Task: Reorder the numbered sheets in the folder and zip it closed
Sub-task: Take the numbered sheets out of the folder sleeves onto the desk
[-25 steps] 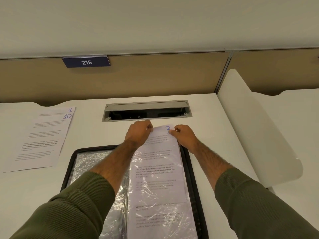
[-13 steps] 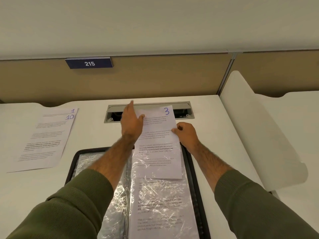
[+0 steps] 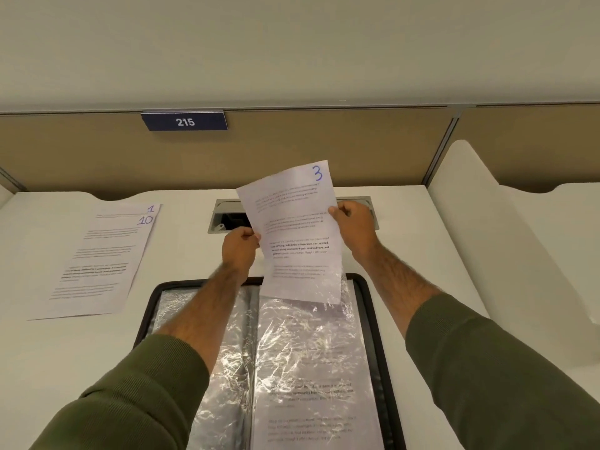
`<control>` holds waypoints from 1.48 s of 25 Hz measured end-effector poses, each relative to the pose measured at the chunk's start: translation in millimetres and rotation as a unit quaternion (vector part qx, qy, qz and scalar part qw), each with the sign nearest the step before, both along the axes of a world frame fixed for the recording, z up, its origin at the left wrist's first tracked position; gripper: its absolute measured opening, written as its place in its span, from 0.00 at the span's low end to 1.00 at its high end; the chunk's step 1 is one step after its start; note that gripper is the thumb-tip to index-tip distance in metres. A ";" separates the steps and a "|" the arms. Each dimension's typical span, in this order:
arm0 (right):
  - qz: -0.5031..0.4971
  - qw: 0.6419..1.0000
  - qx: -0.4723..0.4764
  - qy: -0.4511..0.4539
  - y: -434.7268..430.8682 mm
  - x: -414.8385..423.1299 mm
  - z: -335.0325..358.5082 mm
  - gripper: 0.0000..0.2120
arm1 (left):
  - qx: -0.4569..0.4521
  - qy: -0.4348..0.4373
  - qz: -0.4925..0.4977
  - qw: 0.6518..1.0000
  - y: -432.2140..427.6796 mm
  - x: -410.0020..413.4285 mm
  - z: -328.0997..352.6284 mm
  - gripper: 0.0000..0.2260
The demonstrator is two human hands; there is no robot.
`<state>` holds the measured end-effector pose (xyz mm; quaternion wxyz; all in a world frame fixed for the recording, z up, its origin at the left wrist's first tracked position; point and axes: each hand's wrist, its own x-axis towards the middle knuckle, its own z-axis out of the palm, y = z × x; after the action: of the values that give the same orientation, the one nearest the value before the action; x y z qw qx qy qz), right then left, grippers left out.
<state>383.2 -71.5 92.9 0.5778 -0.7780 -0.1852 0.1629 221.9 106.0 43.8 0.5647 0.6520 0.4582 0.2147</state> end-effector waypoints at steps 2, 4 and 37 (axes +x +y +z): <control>0.002 1.000 0.018 0.011 3.2 -2.1 6.4 0.06 | 0.001 -0.028 0.011 1.000 9.2 3.7 10.6 0.04; 0.023 0.998 0.036 0.045 2.5 -6.7 5.3 0.06 | 0.017 -0.058 0.019 0.998 19.0 7.2 22.6 0.05; 0.052 0.963 -0.207 0.163 335.3 -369.0 -76.9 0.11 | 0.108 0.148 0.027 0.983 355.4 -374.0 -29.9 0.09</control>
<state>14.2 263.8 16.0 0.4175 -0.8329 -0.0910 0.3517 -152.2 461.4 13.9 0.4106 0.7210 0.5284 0.1795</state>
